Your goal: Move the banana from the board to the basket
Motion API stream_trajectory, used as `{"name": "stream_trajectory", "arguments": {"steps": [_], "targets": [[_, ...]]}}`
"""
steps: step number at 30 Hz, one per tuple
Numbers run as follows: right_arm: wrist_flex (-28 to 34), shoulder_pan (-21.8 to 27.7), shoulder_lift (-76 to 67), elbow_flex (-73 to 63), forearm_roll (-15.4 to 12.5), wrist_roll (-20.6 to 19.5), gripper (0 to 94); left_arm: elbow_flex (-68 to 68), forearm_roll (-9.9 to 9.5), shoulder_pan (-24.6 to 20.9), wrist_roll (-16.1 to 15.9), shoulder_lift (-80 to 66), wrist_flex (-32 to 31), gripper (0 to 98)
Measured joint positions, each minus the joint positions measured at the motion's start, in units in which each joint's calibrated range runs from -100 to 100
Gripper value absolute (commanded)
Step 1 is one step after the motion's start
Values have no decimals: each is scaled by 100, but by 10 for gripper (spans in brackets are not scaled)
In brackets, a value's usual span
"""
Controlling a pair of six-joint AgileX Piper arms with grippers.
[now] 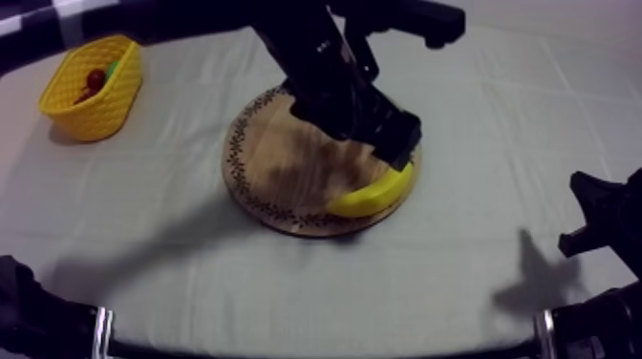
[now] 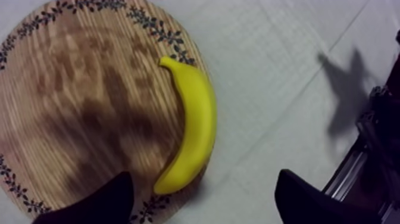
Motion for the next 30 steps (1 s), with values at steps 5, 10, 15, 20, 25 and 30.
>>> {"name": "stream_trajectory", "arguments": {"steps": [5, 10, 15, 20, 25, 30], "targets": [[0, 0, 0, 0, 0, 0, 2, -269, 107, 55, -106, 490, -14, 865], [0, 0, 0, 0, 0, 0, 2, -594, 185, 63, -205, 1002, 79, 850], [0, 0, 0, 0, 0, 0, 2, -836, 238, 46, -261, 1379, 205, 837], [0, 0, 0, 0, 0, 0, 2, -884, 330, 32, -345, 1660, 303, 831], [0, 0, 0, 0, 0, 0, 2, -951, 370, 36, -398, 1853, 390, 787], [0, 0, 0, 0, 0, 0, 2, -1047, 403, 53, -420, 2041, 507, 688]]}}
